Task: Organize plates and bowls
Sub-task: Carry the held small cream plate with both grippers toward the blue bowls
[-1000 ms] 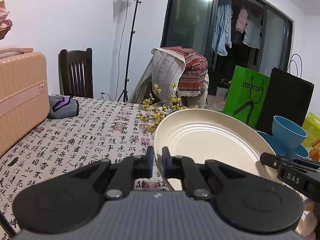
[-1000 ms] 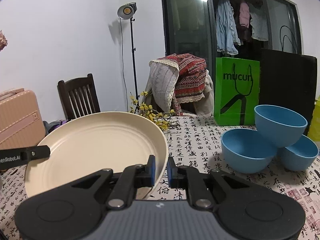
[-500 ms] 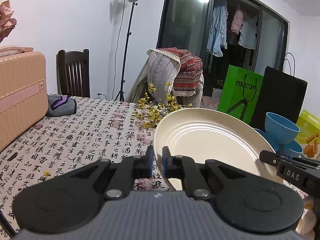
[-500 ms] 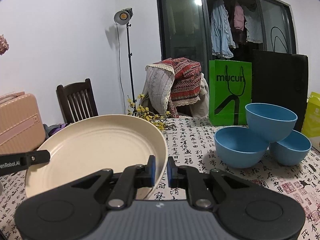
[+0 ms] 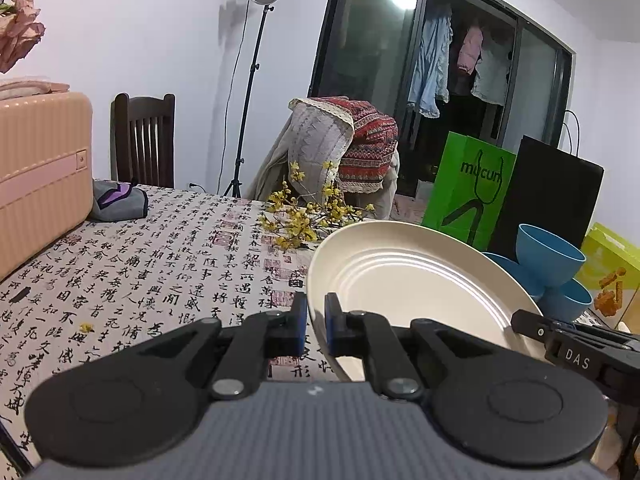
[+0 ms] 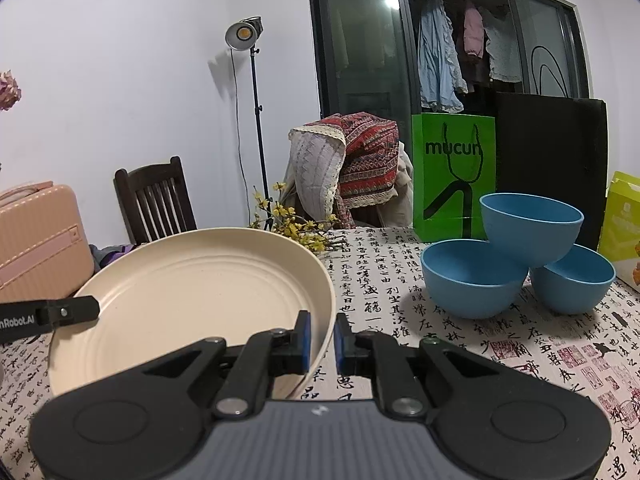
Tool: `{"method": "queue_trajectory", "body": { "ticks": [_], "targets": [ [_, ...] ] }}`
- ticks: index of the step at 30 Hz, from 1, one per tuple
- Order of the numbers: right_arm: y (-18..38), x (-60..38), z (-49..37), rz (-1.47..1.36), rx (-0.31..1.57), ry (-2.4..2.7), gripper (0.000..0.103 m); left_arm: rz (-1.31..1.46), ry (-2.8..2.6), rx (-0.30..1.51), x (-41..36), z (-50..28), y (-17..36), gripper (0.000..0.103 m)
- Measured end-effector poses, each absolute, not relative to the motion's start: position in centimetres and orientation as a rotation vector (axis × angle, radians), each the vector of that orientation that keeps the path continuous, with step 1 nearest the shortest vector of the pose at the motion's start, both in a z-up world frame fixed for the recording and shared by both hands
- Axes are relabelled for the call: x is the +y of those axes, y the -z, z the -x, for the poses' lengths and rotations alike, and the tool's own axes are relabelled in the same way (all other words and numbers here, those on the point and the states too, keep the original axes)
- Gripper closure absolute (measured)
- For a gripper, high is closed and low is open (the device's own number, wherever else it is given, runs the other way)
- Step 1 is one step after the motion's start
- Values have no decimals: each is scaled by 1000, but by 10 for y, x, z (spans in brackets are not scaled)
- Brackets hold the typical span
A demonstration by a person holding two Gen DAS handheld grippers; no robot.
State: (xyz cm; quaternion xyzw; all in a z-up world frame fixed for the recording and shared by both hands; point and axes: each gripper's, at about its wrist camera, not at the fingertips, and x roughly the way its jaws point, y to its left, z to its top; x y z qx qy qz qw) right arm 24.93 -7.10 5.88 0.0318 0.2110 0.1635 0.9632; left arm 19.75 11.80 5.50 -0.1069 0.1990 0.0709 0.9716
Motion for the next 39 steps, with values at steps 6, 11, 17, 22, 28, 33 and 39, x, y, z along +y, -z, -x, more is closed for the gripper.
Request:
{"method": "queue_trajectory", "body": {
  "ticks": [6,11,17,22,28,33,39],
  "targets": [
    [-54,-74,-244,-74,428,-329,91,211,-140,394,114,-192,-54,94],
    [-51,-78,-239,-79,431,-330,91,218,-135,390,112,-188,-52,94],
    [-49,-85,-230,-76,421,-324,91,218,-126,387,107,-183,-52,94],
    [-47,-91,-223,-80,417,-320,91,217,-118,385,103,-180,-52,94],
    [-45,-96,-217,-85,416,-314,91,211,-112,384,96,-175,-51,94],
    [-43,-102,-212,-85,415,-309,91,208,-104,389,91,-172,-50,94],
    [-38,-112,-203,-102,418,-301,91,205,-96,389,83,-167,-48,94]
  ]
}}
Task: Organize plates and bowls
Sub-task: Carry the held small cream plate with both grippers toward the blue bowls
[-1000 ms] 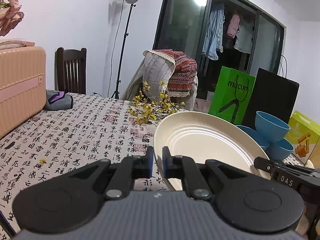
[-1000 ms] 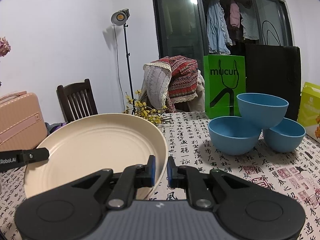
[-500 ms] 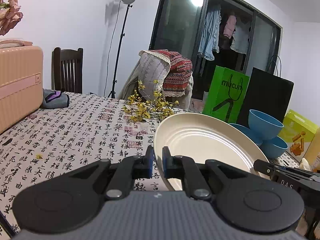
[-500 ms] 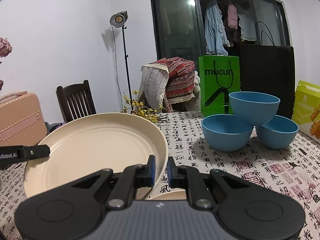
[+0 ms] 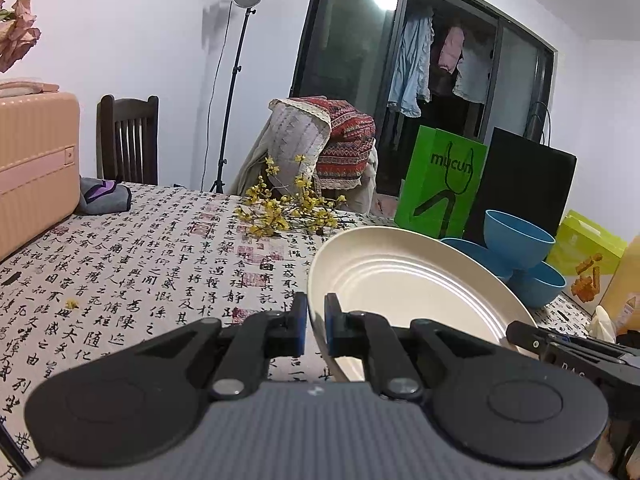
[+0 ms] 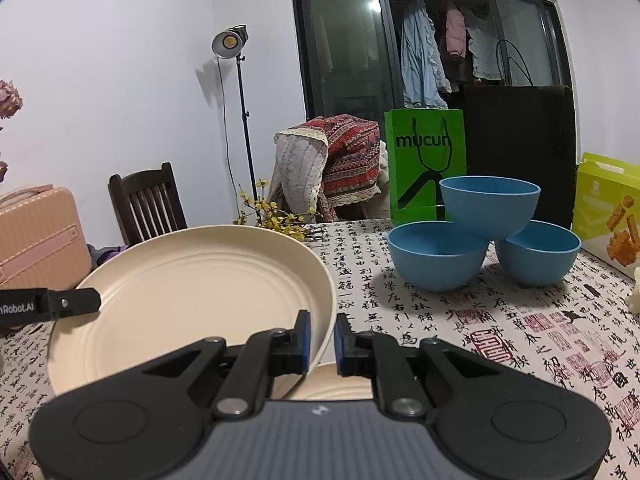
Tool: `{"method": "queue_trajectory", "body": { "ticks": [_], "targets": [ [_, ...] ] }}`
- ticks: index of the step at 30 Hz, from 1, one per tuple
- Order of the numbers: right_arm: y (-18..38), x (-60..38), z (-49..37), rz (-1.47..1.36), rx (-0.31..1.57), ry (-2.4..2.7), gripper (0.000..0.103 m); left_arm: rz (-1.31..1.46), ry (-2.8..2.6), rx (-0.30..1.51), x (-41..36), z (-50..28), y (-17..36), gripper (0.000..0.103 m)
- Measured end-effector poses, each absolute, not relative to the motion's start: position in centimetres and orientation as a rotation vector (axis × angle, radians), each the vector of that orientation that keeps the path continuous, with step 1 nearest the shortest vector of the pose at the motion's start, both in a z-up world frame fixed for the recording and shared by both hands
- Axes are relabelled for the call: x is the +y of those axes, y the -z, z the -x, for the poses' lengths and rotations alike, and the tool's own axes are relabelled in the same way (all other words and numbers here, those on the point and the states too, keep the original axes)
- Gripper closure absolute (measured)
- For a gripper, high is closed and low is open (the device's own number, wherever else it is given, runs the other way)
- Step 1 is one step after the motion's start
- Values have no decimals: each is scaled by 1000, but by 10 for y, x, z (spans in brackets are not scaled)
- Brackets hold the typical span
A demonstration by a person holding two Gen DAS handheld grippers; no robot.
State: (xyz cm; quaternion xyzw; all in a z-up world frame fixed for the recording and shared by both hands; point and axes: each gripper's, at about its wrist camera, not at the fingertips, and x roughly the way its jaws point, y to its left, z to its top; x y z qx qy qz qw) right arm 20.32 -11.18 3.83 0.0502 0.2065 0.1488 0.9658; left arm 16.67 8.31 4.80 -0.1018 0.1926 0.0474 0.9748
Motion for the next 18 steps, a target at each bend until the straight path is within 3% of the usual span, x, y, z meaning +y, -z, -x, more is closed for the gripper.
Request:
{"method": "queue_trajectory", "body": {
  "ticks": [18],
  "targets": [
    [-36,-133,-187,-113,414,-282,91,184,-76,398,59,-157,-46,94]
  ]
}}
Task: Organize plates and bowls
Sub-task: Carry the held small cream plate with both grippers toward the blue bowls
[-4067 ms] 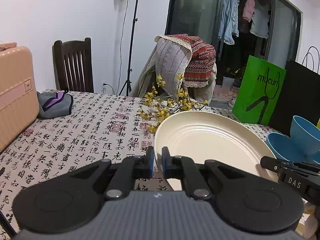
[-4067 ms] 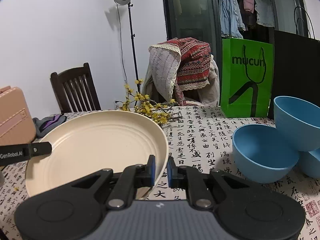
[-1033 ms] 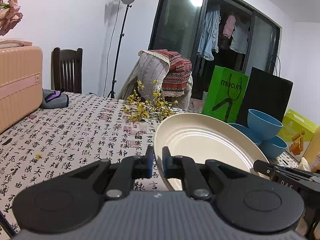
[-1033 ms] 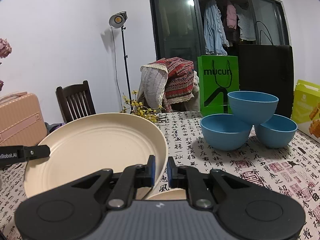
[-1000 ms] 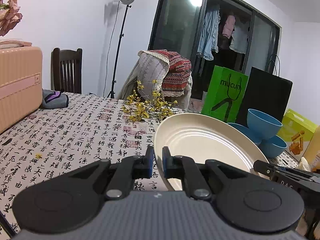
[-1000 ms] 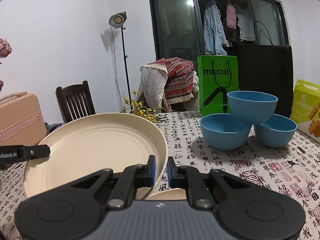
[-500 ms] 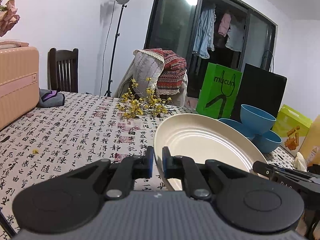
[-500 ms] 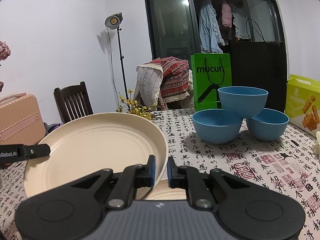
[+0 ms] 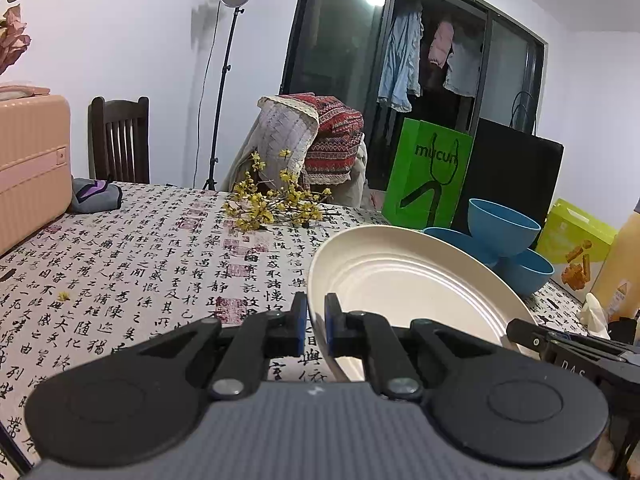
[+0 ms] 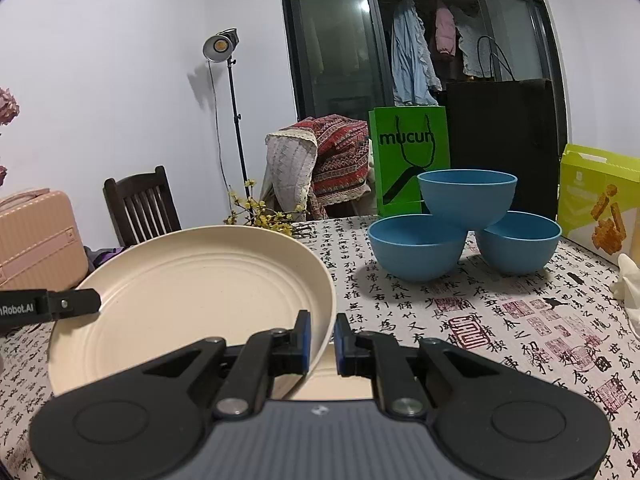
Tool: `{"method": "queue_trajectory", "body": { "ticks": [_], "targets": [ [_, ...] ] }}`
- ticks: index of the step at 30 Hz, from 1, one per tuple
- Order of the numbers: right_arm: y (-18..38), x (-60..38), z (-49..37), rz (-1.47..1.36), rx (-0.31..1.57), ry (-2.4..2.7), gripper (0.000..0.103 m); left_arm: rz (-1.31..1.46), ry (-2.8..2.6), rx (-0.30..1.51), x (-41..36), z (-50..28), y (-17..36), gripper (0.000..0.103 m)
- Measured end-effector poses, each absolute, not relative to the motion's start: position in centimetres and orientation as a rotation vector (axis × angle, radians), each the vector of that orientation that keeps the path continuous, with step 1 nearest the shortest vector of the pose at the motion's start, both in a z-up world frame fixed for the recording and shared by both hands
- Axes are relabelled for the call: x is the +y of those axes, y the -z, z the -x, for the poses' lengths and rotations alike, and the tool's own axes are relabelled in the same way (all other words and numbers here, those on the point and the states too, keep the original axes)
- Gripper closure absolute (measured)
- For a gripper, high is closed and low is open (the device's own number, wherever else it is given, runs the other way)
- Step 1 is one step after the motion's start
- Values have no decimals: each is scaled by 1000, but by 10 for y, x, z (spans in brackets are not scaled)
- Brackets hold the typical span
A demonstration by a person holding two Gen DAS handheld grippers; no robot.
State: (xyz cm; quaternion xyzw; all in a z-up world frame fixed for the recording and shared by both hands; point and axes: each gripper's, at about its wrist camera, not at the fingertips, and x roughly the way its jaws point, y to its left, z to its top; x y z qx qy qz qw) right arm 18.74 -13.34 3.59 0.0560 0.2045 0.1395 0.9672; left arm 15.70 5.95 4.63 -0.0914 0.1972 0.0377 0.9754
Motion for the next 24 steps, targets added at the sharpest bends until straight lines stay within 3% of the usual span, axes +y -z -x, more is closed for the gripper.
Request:
{"method": "queue_trajectory", "body": {
  "ticks": [24],
  "targets": [
    [-27,-178,-169,-165,401,-249,91,140,-32,412,18,-157,-45,94]
  ]
}}
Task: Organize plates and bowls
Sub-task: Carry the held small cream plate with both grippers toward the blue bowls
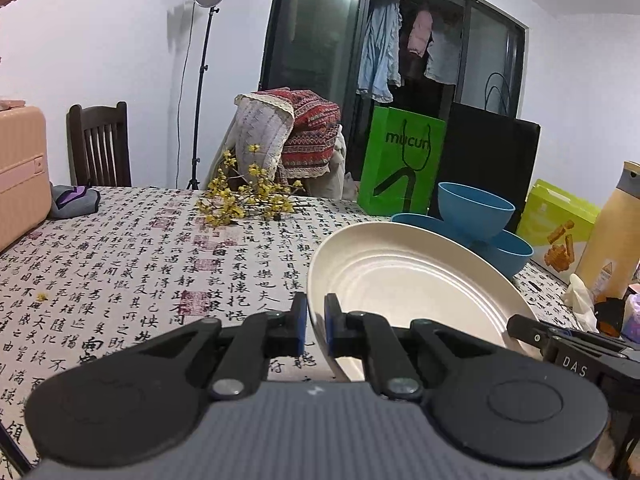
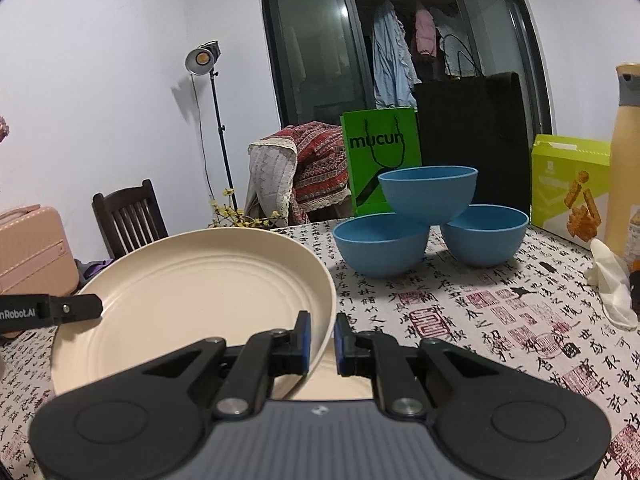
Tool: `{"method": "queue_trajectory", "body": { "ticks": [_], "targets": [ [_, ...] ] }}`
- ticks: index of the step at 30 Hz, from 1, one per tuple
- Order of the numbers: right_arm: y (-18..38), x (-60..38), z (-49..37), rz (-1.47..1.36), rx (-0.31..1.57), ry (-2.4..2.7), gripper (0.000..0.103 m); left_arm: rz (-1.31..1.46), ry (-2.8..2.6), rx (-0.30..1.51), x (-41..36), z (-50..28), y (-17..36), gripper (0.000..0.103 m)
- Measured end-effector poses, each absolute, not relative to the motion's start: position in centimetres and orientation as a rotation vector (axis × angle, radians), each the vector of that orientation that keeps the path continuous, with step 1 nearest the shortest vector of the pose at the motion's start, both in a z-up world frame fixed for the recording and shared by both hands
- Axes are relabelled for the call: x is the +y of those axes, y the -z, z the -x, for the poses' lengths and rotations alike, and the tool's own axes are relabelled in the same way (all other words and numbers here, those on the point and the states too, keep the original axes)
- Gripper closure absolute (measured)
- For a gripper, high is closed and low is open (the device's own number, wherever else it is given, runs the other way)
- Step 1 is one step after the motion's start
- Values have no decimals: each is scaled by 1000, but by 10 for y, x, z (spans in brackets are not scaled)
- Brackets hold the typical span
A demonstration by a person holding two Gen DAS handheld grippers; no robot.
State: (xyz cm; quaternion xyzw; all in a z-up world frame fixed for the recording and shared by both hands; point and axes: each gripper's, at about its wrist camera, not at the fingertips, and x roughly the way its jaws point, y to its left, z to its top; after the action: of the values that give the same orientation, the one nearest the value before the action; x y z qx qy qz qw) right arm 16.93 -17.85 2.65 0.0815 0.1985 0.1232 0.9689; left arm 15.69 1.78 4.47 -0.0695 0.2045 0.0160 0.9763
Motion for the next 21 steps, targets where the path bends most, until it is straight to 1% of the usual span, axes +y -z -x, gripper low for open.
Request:
{"method": "queue_trajectory", "body": {
  "ticks": [21],
  "targets": [
    [-9,-205,-162,-132,423,-180,91,100,36,470,-13,-164,-17,93]
  ]
}}
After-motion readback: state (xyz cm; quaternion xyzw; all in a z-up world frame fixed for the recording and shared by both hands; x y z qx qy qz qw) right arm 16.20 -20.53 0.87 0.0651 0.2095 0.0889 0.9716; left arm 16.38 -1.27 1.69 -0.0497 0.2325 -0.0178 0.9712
